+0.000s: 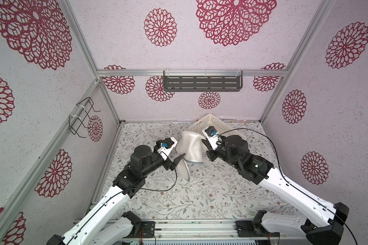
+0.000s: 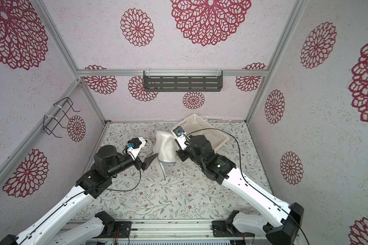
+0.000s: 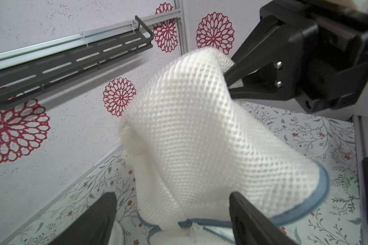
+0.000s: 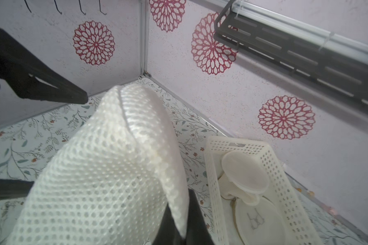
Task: Turn the laundry bag inside out
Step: Turn over the laundry bag.
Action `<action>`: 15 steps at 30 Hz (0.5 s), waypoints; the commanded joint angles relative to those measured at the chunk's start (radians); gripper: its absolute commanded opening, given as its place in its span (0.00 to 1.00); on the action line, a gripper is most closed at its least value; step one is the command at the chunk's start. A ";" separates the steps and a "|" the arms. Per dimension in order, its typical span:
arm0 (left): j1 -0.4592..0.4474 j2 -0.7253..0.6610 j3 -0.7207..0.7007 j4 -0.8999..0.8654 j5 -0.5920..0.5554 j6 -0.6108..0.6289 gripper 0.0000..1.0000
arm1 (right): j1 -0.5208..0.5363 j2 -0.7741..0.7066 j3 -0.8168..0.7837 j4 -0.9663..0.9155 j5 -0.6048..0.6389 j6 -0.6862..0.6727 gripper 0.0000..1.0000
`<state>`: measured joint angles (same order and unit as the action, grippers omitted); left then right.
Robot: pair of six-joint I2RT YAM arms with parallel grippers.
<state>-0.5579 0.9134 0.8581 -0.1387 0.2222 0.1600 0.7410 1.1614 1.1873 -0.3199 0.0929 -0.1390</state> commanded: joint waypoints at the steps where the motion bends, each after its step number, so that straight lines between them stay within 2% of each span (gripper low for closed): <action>1: 0.018 -0.060 -0.070 0.029 -0.025 0.024 0.88 | -0.109 -0.102 -0.106 0.149 -0.251 0.127 0.00; 5: 0.063 -0.140 -0.133 0.039 0.042 0.085 0.90 | -0.225 -0.175 -0.233 0.269 -0.513 0.134 0.00; 9: 0.062 -0.150 -0.104 -0.051 0.118 0.215 0.91 | -0.289 -0.182 -0.245 0.294 -0.737 0.091 0.00; 13: 0.058 -0.119 -0.050 -0.135 0.192 0.297 0.92 | -0.320 -0.177 -0.237 0.327 -0.816 0.098 0.00; 15: 0.050 -0.107 -0.035 -0.148 0.225 0.310 0.98 | -0.334 -0.167 -0.229 0.344 -0.835 0.125 0.00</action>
<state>-0.5003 0.7929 0.7967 -0.2253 0.3649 0.3973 0.4290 1.0073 0.9237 -0.0696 -0.6189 -0.0540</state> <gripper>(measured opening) 0.976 0.066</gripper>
